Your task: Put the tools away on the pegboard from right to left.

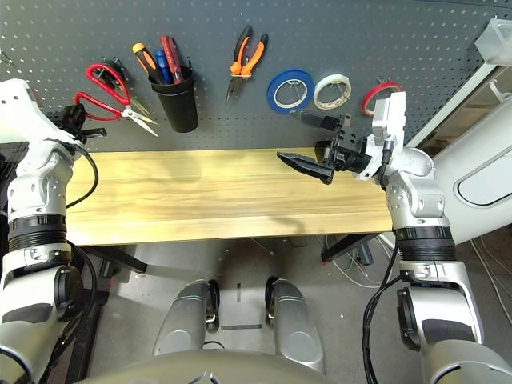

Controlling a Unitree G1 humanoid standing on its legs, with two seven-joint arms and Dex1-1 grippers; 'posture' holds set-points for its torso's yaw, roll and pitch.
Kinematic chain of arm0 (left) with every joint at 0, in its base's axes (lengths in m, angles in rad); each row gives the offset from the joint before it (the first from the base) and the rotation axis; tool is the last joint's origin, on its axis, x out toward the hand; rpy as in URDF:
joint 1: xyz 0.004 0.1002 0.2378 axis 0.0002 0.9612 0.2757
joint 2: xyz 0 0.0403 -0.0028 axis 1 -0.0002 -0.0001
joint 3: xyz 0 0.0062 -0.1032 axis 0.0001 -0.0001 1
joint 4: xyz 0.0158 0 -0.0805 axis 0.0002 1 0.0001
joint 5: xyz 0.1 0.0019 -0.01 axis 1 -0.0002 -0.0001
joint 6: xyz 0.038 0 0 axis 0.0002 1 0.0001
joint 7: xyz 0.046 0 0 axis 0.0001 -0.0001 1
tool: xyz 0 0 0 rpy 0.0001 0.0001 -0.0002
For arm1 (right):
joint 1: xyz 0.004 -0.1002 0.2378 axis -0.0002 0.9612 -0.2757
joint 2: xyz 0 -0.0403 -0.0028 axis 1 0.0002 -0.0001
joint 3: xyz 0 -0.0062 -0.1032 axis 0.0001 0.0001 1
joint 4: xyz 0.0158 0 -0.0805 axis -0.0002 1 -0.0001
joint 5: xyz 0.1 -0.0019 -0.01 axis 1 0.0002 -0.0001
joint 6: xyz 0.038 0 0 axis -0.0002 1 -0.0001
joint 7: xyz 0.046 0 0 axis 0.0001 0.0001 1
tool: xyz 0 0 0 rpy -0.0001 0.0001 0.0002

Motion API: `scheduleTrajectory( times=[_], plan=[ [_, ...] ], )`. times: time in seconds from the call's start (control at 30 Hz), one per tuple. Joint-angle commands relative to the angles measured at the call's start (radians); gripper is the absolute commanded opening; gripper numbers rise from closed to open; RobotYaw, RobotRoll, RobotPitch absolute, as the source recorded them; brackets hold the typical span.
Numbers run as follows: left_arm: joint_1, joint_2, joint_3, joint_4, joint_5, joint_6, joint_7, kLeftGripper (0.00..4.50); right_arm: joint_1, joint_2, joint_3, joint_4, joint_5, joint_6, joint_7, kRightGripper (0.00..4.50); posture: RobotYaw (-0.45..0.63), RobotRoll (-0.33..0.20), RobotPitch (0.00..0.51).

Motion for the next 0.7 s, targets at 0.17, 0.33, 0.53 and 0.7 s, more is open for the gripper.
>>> scheduleTrajectory(
  times=[0.17,0.33,0.53,0.7],
  plan=[
    [0.020,0.004,-0.051,-0.011,0.019,0.048,-0.028,2.82,-0.026,0.034,-0.023,-0.024,0.020,0.016,-0.059,4.50,-0.01,0.000,0.099],
    [0.075,0.027,-0.069,-0.069,0.022,0.101,-0.061,4.46,-0.038,0.035,-0.017,0.000,-0.006,0.000,-0.080,4.50,0.00,0.000,0.100],
    [0.168,0.081,-0.096,-0.181,0.022,0.185,-0.126,4.46,-0.042,0.020,0.015,0.059,-0.099,0.001,-0.148,4.50,0.01,0.000,0.099],
    [0.237,0.099,-0.121,-0.215,0.019,0.218,-0.187,4.46,-0.047,0.014,0.052,0.128,-0.214,0.076,-0.272,4.50,0.01,0.000,0.097]
  ],
)
